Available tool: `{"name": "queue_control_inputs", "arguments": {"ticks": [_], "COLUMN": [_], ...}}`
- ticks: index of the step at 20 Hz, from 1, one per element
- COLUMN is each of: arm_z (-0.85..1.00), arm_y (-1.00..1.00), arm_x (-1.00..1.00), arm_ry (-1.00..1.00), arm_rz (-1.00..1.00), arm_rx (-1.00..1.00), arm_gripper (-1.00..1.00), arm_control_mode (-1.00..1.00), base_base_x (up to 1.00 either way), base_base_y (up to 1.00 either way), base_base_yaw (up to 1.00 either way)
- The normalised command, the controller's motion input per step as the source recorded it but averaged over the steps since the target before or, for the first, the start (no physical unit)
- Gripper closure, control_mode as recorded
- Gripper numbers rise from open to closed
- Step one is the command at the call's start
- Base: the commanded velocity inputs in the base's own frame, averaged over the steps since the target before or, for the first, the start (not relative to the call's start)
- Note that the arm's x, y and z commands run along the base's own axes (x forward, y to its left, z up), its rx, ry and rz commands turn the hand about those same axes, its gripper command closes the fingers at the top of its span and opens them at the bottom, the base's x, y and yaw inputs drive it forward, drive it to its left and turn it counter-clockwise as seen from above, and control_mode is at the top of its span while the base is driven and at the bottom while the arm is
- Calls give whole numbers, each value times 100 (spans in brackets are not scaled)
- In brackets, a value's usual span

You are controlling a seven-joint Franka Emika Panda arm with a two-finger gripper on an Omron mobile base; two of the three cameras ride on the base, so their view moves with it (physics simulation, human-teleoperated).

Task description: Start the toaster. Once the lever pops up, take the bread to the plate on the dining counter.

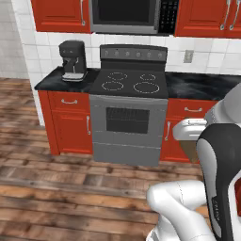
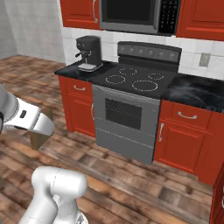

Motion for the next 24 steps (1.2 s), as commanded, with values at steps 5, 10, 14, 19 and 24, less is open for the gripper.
{"name": "queue_control_inputs", "arguments": {"ticks": [5, 10, 14, 19, 24], "arm_z": [0, 0, 0, 0, 0], "arm_y": [0, 0, 0, 0, 0], "arm_x": [0, 0, 0, 0, 0], "arm_ry": [0, 0, 0, 0, 0], "arm_rz": [0, 0, 0, 0, 0], "arm_rx": [0, 0, 0, 0, 0], "arm_gripper": [100, 100, 100, 100, 100], "arm_control_mode": [100, 100, 100, 100, 100], "base_base_x": [0, 1, 7, 19, 26], "base_base_y": [0, 0, 0, -23, -32], "base_base_yaw": [100, 99, 98, 78, 49]}}
